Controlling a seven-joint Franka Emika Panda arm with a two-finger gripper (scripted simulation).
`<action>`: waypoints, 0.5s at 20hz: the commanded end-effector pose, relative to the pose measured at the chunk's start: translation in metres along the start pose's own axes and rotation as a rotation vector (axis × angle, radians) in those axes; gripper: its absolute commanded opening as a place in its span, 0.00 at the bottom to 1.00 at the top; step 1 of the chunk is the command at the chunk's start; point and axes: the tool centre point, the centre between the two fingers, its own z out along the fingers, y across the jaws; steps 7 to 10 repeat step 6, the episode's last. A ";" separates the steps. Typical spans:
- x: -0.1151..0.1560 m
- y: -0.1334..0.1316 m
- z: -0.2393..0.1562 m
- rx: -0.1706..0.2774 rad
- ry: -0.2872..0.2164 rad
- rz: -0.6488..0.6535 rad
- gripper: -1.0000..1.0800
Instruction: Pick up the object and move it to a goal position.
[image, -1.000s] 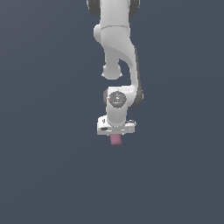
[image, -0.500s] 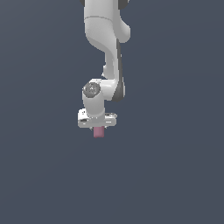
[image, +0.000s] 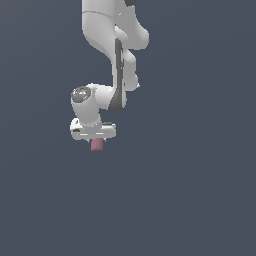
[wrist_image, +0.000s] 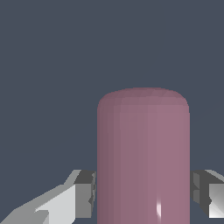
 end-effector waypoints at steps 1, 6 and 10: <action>-0.004 0.010 -0.002 0.000 0.000 -0.002 0.00; -0.005 0.016 -0.003 0.000 0.000 -0.002 0.00; -0.005 0.016 -0.003 0.000 0.000 -0.002 0.00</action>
